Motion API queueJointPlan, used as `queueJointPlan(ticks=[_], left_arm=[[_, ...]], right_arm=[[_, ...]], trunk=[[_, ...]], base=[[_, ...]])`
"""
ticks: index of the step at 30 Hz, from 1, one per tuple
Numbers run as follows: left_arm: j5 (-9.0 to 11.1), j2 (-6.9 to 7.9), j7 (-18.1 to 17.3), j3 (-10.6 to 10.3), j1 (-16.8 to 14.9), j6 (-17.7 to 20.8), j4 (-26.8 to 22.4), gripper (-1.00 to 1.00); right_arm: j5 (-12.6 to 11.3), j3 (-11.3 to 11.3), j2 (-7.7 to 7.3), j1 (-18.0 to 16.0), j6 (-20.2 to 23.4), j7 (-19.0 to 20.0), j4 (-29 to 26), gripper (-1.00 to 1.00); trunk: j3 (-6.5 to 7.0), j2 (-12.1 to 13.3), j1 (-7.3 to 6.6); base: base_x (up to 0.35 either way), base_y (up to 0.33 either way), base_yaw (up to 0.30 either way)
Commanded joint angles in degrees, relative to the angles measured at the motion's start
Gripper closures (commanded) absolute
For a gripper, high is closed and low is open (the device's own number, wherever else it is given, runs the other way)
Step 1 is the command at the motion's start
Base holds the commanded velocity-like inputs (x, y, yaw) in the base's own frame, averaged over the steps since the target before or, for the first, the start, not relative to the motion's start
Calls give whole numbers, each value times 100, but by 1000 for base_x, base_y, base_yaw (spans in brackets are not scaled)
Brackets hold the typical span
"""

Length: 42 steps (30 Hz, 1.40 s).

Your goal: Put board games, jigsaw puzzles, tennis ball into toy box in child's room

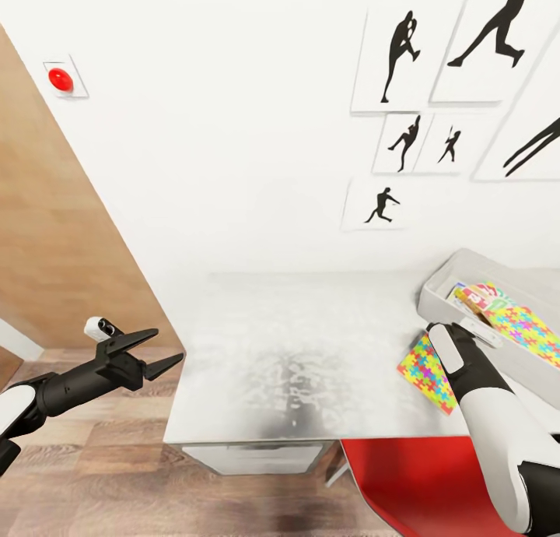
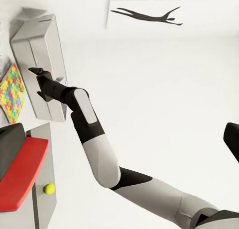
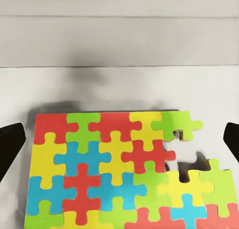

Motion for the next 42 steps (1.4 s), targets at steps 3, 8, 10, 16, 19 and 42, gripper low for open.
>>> queueJointPlan(ticks=[3,8,10,16,19,42], left_arm=[[-19,5,-44,-12,-8,6,5,-100],[-19,5,-45,-12,-8,6,5,-100],[-21,3,-45,-12,-8,6,8,-100],[-24,-6,-45,-12,-8,6,13,-100],[-25,-10,-45,-12,-8,6,12,-100],[-28,-12,-45,-5,-8,6,13,-100]], right_arm=[[-28,2,-2,0,30,-29,-12,-100],[-28,2,-2,2,29,-29,-12,-100],[-28,2,-2,2,29,-26,-12,-100],[-28,2,-7,2,29,-21,-12,-100],[-25,2,-4,2,29,2,-16,-100],[-23,9,-57,2,29,74,-20,-100]], trunk=[[-38,-11,3],[-85,-11,3],[-104,-11,3],[-159,-11,3],[-174,-11,3],[-183,-11,3]], base=[[0,0,0],[46,0,0],[113,0,0],[86,0,0],[19,0,0],[64,-71,0]])
